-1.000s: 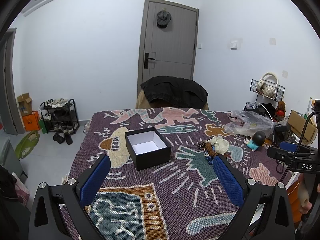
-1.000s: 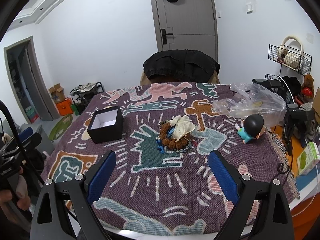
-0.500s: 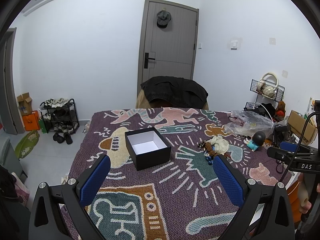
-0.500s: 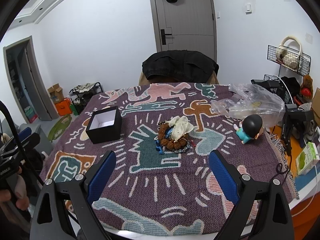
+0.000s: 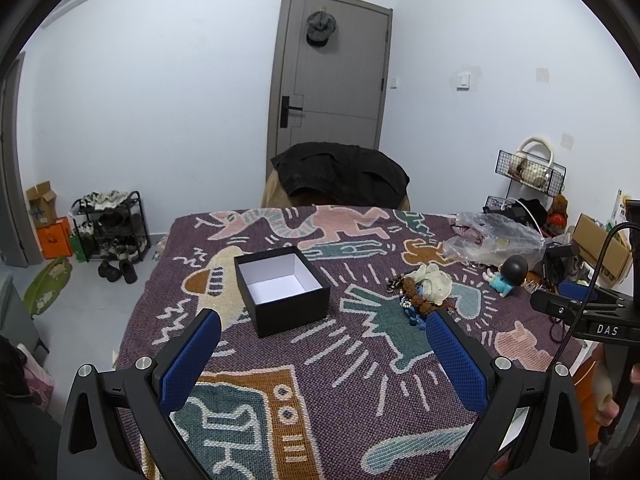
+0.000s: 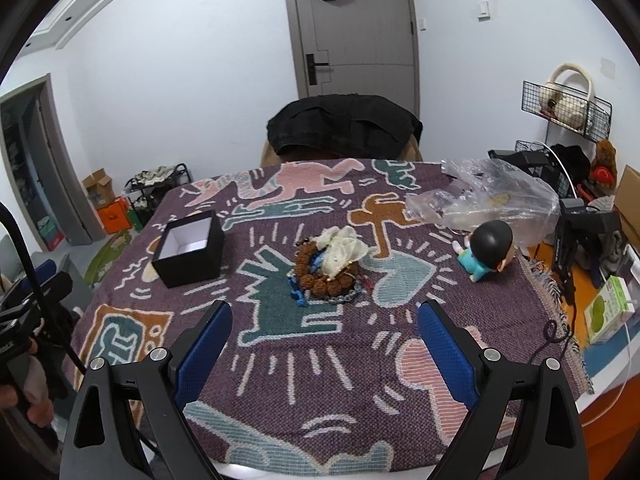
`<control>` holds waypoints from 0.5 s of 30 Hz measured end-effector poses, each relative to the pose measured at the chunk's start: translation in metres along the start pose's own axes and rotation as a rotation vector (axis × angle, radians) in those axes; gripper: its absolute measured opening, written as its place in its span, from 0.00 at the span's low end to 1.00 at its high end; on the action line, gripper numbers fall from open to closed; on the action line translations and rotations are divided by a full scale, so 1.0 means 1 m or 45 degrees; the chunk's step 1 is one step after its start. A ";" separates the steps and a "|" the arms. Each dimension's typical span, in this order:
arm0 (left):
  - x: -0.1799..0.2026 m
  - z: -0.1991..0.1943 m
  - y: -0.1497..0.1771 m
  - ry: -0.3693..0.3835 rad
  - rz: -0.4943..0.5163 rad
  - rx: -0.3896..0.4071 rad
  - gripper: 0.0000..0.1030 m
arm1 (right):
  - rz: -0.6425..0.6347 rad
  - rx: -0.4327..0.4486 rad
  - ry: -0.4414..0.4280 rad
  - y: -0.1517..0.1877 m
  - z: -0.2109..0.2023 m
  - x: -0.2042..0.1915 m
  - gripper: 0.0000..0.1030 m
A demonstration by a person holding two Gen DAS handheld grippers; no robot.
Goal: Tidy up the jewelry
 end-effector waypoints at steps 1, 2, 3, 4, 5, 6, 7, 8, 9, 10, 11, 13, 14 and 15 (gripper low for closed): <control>0.002 0.002 -0.001 0.005 0.002 -0.002 0.99 | 0.005 -0.004 0.005 0.000 0.002 0.002 0.91; 0.004 0.005 -0.002 0.011 0.006 -0.004 0.99 | 0.010 -0.010 0.013 0.001 0.005 0.004 0.91; 0.006 0.008 -0.002 0.014 0.010 -0.006 0.99 | 0.016 -0.015 0.020 0.001 0.007 0.006 0.91; 0.009 0.011 -0.003 0.020 0.015 -0.009 0.99 | 0.023 -0.019 0.024 0.002 0.009 0.008 0.91; 0.011 0.014 -0.004 0.025 0.017 -0.012 0.99 | 0.027 -0.021 0.027 0.002 0.010 0.010 0.91; 0.013 0.017 -0.005 0.030 0.019 -0.016 0.99 | 0.036 -0.027 0.030 0.003 0.012 0.013 0.91; 0.015 0.020 -0.005 0.036 0.020 -0.022 0.99 | 0.042 -0.030 0.033 0.003 0.014 0.016 0.91; 0.017 0.023 -0.006 0.042 0.020 -0.027 0.99 | 0.046 -0.032 0.034 0.003 0.015 0.017 0.91; 0.019 0.028 -0.006 0.053 0.021 -0.036 0.99 | 0.052 -0.035 0.039 0.003 0.018 0.020 0.91; 0.022 0.032 -0.007 0.063 0.023 -0.045 0.99 | 0.058 -0.034 0.042 0.003 0.019 0.023 0.91; 0.024 0.036 -0.007 0.070 0.026 -0.050 0.99 | 0.066 -0.031 0.044 0.003 0.021 0.026 0.91; 0.030 0.044 -0.008 0.087 0.035 -0.061 0.99 | 0.082 -0.022 0.046 0.002 0.023 0.031 0.91; 0.033 0.048 -0.008 0.095 0.040 -0.068 0.99 | 0.087 -0.018 0.044 0.002 0.024 0.033 0.91; 0.037 0.053 -0.008 0.108 0.046 -0.076 0.99 | 0.095 -0.013 0.047 0.002 0.025 0.037 0.91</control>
Point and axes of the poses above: each gripper's, at about its wrist camera, not at the fingertips, and z roughly the way its jaws point, x to its right, y to its underside, the point moved 3 cm from there along z, roughly the way its jaws point, and after that the axes turned 3 degrees about x, right-handed, at the moved point
